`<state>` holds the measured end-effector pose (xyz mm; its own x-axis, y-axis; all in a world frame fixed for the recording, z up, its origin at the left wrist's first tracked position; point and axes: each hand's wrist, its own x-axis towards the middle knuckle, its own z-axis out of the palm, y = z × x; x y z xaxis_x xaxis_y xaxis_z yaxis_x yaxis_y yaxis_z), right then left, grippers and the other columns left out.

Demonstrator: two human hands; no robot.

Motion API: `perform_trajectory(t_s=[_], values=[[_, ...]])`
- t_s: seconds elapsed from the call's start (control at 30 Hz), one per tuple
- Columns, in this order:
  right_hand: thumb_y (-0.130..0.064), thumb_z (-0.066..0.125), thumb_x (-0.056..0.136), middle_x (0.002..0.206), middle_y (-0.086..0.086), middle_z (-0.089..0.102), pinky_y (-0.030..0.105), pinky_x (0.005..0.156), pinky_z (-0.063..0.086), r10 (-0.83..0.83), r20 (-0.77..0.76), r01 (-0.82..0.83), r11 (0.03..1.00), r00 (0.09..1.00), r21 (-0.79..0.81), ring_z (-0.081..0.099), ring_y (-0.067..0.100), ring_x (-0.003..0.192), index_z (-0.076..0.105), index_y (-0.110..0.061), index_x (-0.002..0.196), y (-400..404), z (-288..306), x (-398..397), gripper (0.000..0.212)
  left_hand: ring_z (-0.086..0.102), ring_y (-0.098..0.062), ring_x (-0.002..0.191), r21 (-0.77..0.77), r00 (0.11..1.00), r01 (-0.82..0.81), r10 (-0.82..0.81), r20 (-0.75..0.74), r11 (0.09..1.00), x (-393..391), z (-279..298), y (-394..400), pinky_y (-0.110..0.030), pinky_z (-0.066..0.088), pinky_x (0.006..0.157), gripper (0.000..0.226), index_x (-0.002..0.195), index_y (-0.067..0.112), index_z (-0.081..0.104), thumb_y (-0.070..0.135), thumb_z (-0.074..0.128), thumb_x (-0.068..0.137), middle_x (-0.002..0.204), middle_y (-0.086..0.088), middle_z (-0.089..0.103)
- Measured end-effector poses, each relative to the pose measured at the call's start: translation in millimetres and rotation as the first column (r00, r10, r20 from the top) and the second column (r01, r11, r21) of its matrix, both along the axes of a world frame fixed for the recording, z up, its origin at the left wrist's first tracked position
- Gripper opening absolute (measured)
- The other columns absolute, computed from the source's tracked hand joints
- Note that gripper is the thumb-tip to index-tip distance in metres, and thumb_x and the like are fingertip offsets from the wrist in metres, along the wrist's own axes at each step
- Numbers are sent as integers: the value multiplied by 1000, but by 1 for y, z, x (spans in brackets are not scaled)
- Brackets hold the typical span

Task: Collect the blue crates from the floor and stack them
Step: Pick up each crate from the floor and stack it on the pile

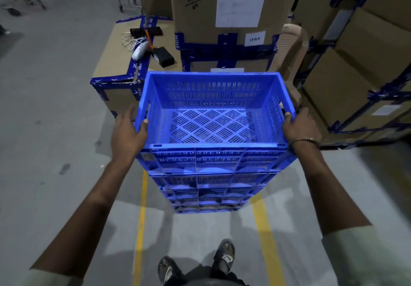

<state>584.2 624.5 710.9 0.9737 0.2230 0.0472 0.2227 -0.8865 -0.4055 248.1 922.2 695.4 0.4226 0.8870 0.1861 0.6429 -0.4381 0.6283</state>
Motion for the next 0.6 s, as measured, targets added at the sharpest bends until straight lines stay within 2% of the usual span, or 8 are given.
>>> perform_trajectory(t_s=[0.07,0.13,0.17,0.2,0.27,0.37,0.5,0.6], values=[[-53,43,97,123,20,61,57,92,44,36,184,-34,999,982,-15,51,41,122,54,-7,119,7,5,-23,52,56,-36,126,179,996,83,-75,-54,980,2,4,-8,-51,49,100,57,150,19,49,48,58,102,142,-13,57],[-60,39,98,114,10,67,55,93,45,152,298,-158,988,943,-4,49,34,127,64,-16,105,14,4,-46,51,63,-31,118,258,968,221,-179,-176,941,2,5,-24,-48,45,107,53,132,21,67,61,47,102,126,-8,70],[-64,36,99,100,7,70,49,87,48,228,321,-241,970,919,2,55,31,119,67,-19,91,16,1,-56,55,69,-26,105,268,943,272,-200,-268,924,1,1,-34,-47,41,112,57,112,25,76,67,38,103,104,-4,77],[-67,31,99,82,7,69,43,73,50,304,314,-322,947,899,6,63,29,99,65,-20,76,14,-3,-65,63,72,-22,90,278,915,297,-189,-357,914,0,-2,-43,-47,33,118,67,89,27,80,69,30,104,77,1,75],[-67,26,101,51,8,53,40,46,39,365,276,-380,925,889,4,52,29,54,57,-14,56,11,-8,-79,76,70,-18,68,318,889,296,-138,-436,900,-1,-5,-55,-45,22,125,80,63,26,75,68,22,106,44,4,57],[-53,38,103,39,9,39,38,39,34,279,350,-285,958,894,-36,40,34,39,48,-9,46,12,-6,-86,73,68,-20,61,349,893,290,-121,-433,891,-6,-12,-57,-46,21,126,77,65,24,78,64,28,107,40,2,55],[-44,44,102,41,10,42,36,41,37,253,344,-245,967,904,-69,44,36,41,44,-8,48,19,0,-90,65,65,-24,57,366,908,296,-141,-394,882,-3,-9,-58,-48,23,125,72,64,22,77,58,33,108,43,1,57],[-41,45,102,48,14,48,38,47,37,213,360,-210,977,909,-46,52,39,51,51,-6,54,19,0,-96,60,64,-25,58,389,910,309,-152,-385,868,-6,-9,-57,-50,22,125,70,63,22,71,55,31,109,48,0,59]])
